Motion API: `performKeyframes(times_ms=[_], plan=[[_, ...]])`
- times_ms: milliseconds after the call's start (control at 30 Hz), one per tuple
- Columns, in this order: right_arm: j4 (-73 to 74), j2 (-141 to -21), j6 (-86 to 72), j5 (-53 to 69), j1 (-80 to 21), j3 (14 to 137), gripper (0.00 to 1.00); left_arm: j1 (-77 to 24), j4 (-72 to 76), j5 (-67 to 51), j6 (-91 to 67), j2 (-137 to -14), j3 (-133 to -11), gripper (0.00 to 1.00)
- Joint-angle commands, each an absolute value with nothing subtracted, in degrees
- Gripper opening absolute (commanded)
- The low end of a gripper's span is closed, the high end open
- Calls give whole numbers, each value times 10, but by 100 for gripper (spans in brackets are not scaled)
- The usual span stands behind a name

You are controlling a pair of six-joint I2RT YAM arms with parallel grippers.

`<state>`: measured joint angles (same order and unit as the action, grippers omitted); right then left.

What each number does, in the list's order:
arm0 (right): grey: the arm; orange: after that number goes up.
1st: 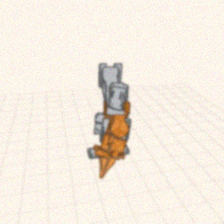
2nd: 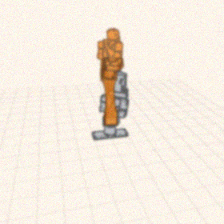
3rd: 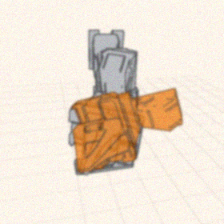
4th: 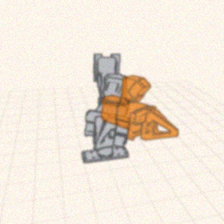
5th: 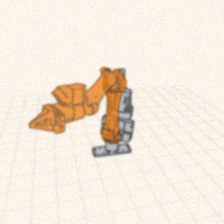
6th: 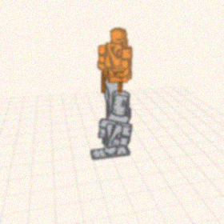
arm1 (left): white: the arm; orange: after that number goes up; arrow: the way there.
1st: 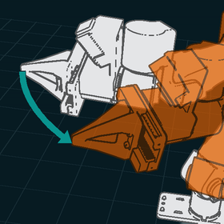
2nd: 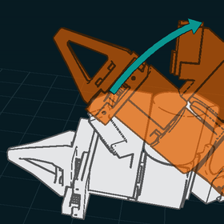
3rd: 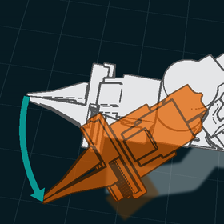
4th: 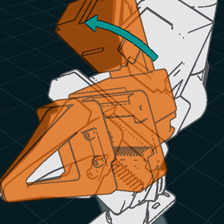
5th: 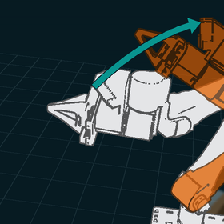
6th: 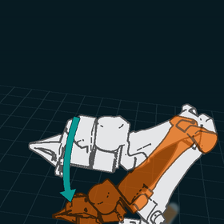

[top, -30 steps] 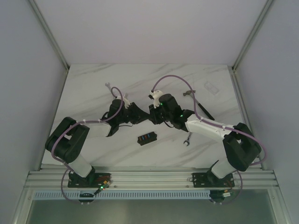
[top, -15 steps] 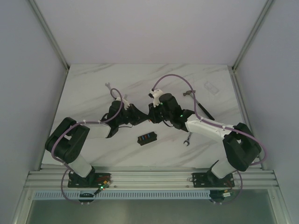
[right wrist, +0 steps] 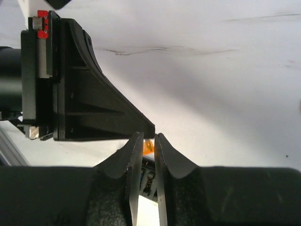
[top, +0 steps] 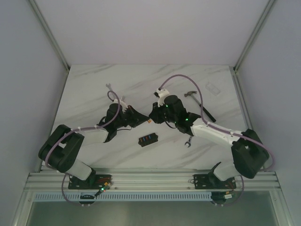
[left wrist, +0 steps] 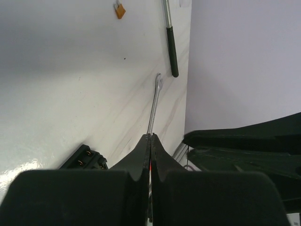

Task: Snap on the fuse box
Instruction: Pick up the fuse from the center of the board.

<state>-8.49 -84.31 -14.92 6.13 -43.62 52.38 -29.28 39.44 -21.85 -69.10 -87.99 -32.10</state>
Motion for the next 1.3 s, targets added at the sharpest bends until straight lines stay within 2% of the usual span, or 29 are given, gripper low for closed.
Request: performKeyframes(times_ms=[0, 67, 200, 433, 867, 1267], plan=[[-132, -774, -236, 19, -438, 485, 25, -294, 424, -179, -712, -844, -300, 2], [-163, -739, -284, 13, -437, 457, 29, -294, 436, -163, -717, -823, -290, 2], [-265, -681, -393, 18, -435, 393, 32, -296, 464, -132, -731, -770, -267, 1], [-405, -677, -506, 62, -435, 345, 35, -319, 497, -90, -755, -704, -253, 2], [-496, -689, -552, 100, -435, 322, 35, -355, 519, -37, -774, -618, -231, 3], [-530, -707, -564, 115, -439, 317, 31, -371, 540, -20, -791, -607, -221, 2]])
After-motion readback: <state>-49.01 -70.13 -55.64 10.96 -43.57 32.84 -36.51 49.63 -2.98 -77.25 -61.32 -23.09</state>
